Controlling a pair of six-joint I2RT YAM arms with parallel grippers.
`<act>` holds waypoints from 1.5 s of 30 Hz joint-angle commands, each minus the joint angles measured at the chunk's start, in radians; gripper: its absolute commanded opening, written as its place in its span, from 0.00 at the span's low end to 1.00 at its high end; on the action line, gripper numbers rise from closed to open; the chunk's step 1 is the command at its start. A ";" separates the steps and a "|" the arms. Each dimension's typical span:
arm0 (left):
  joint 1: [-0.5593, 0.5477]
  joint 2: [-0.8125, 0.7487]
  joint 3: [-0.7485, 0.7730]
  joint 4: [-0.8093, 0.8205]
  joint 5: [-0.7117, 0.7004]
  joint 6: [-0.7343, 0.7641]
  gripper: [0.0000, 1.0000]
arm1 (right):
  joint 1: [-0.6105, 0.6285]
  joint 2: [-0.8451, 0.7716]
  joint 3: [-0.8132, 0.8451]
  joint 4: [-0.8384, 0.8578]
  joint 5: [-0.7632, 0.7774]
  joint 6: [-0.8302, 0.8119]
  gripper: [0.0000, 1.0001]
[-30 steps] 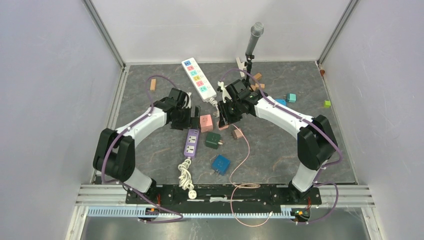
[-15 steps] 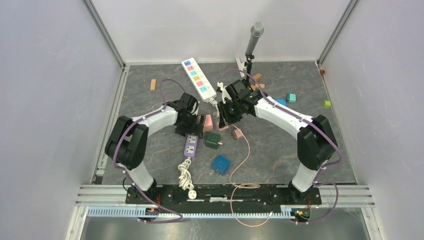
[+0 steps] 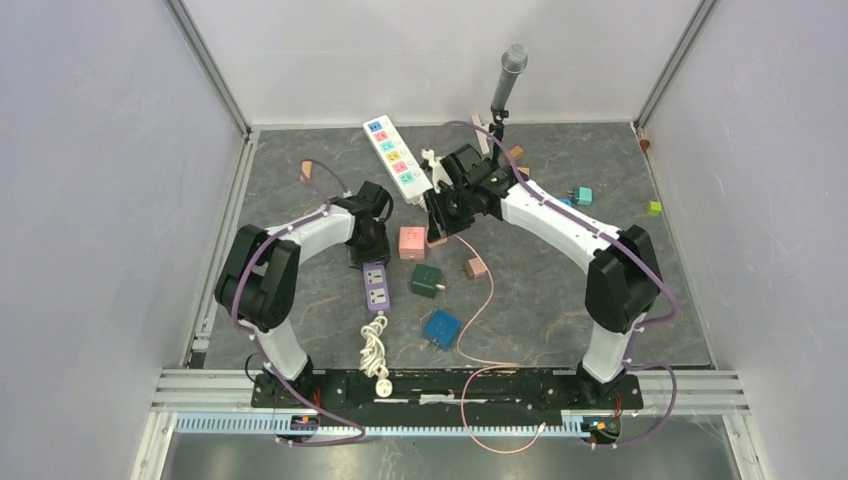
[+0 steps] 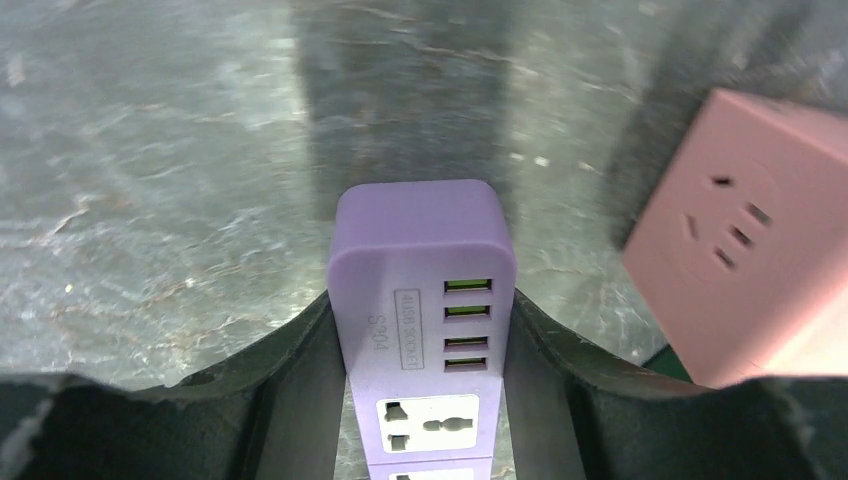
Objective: Insert the plug
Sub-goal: Move the socket to the center of the board.
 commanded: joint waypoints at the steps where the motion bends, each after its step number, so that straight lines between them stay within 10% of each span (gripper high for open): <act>1: 0.060 -0.075 -0.074 -0.015 -0.078 -0.283 0.16 | 0.040 0.060 0.130 -0.026 0.007 -0.027 0.00; 20: 0.191 -0.151 -0.102 0.014 -0.004 -0.512 0.05 | 0.166 0.199 0.306 -0.094 0.045 -0.065 0.00; 30: 0.220 -0.272 -0.147 0.047 0.030 -0.454 0.98 | 0.228 0.284 0.452 -0.144 0.133 -0.142 0.00; 45: 0.481 -0.453 -0.092 -0.110 -0.034 -0.148 1.00 | 0.247 0.462 0.563 -0.062 -0.084 0.015 0.00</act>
